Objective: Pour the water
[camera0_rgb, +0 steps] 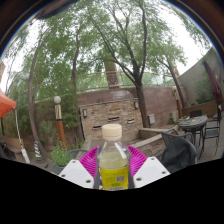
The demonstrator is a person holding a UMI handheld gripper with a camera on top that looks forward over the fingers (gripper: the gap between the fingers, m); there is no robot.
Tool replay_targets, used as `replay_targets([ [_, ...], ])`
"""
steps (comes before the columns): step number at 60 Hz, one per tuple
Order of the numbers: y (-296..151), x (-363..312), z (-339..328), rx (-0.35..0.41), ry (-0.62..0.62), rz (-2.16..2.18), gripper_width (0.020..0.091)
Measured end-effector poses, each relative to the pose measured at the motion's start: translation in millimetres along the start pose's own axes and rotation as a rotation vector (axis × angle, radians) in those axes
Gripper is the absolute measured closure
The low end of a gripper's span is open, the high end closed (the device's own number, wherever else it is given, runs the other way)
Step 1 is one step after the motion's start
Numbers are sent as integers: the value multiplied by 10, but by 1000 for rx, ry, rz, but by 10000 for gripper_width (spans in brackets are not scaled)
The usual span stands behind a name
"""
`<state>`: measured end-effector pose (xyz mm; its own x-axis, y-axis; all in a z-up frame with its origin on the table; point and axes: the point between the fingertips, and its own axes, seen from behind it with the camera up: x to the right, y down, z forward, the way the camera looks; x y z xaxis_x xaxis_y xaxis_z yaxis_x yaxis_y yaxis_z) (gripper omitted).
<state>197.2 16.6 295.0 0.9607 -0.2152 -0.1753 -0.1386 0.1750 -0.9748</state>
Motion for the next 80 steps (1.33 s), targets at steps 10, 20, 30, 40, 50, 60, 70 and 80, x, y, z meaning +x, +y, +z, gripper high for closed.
replay_targets([
  [10,1523,1100,-260,-188,92,-151,707],
  [20,2456,1478,-378,-264,77,-129,700],
  [30,2804,1688,-467,-272,72,-102,693],
  [40,2757,1560,-495,-314,64,-98,564],
  [50,2836,1527,-834,-429,117,-3,258],
  [60,2573,1225,-1464,-481,154,36,267],
  [70,2144,548,-2231,-506,187,33,267],
  [80,1758,-126,-3096,-559,251,0,266],
])
